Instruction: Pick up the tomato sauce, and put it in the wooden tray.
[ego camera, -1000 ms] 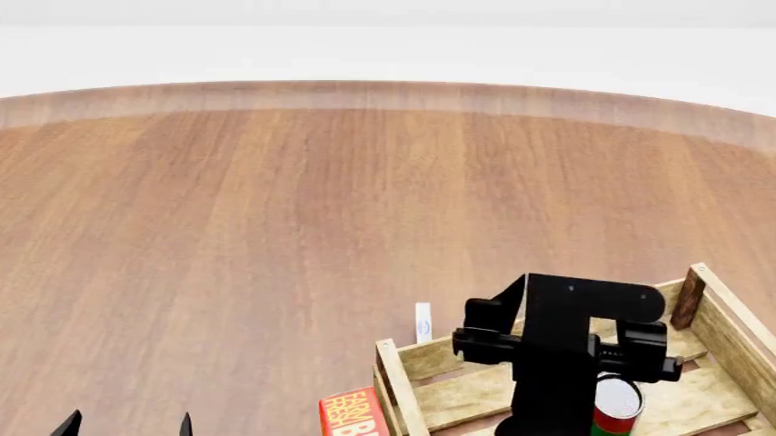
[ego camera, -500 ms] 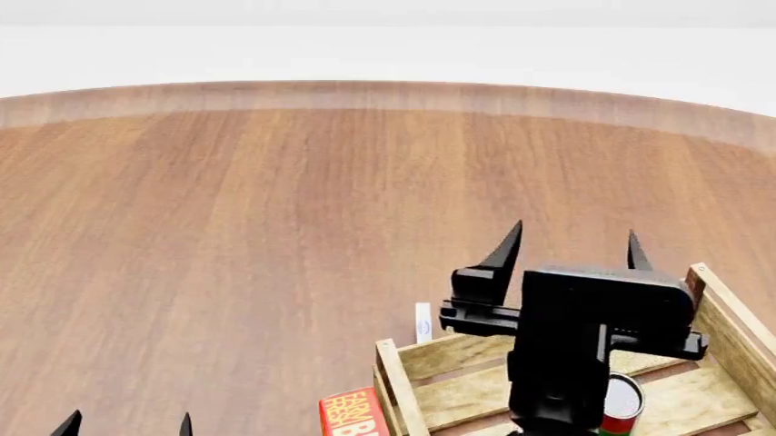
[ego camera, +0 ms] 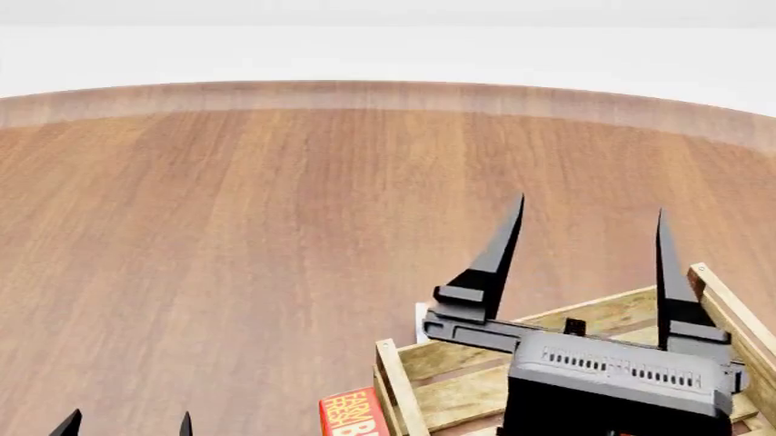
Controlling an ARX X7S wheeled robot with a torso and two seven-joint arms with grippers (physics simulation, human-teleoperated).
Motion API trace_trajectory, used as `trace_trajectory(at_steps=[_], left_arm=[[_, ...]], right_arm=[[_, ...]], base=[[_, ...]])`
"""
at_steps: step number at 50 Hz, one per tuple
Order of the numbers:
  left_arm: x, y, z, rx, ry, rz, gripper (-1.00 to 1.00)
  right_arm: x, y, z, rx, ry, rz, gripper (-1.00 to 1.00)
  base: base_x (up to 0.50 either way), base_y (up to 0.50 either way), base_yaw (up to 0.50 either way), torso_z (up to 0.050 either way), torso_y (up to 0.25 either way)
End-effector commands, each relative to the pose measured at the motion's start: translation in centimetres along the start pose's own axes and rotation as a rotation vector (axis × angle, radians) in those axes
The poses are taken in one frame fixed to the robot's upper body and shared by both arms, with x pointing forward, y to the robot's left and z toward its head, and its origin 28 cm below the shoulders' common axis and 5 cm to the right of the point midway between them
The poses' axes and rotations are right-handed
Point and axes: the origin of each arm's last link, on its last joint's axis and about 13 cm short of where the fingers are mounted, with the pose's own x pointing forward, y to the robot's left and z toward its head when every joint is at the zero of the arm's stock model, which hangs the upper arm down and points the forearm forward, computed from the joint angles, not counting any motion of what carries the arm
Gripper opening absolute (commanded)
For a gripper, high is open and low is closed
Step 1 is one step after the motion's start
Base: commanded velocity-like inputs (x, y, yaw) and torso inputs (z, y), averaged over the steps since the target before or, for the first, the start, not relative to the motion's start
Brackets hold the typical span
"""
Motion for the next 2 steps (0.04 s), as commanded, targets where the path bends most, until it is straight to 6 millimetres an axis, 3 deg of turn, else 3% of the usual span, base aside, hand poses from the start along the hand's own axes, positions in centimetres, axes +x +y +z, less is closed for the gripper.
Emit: trace_trajectory(at_steps=[1, 2], left_arm=[[0.03, 0.03, 0.01, -0.013, -0.007, -0.006, 1.00], [0.03, 0.02, 0.03, -0.013, -0.006, -0.007, 1.00]], right_arm=[[-1.21, -0.17, 1.10, 0.003, -0.098, 0.003, 1.00], [-1.34, -0.14, 1.14, -0.005, -0.108, -0.001, 1.00]], base=[[0.00, 0.00, 0.00, 0.000, 0.000], [0.00, 0.00, 0.00, 0.000, 0.000]])
